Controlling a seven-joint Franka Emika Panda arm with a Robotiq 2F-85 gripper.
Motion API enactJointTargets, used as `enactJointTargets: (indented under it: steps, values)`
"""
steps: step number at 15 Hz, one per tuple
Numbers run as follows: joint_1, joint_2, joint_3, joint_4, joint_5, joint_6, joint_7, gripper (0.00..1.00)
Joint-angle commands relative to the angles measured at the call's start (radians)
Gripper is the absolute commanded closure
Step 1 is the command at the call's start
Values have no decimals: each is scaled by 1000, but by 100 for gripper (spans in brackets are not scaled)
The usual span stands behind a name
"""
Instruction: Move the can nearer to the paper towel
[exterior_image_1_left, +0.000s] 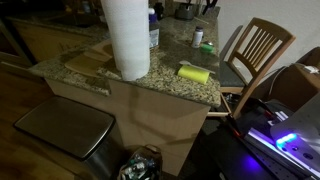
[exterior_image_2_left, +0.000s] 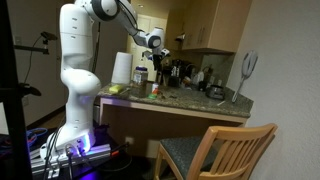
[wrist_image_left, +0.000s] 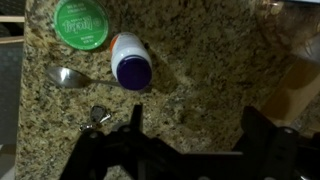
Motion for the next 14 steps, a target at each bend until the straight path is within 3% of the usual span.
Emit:
enactJointTargets:
  steps: [1,5,6,10,14]
  values:
    - [16,-5,-6,96,-27,-255,30,0]
    - [23,7,5,176,-184,-471,163,0]
    - [23,-8,-6,130,-125,-394,106,0]
    - [29,-7,-3,156,-169,-444,151,0]
    - [30,-13,-4,128,-104,-317,210,0]
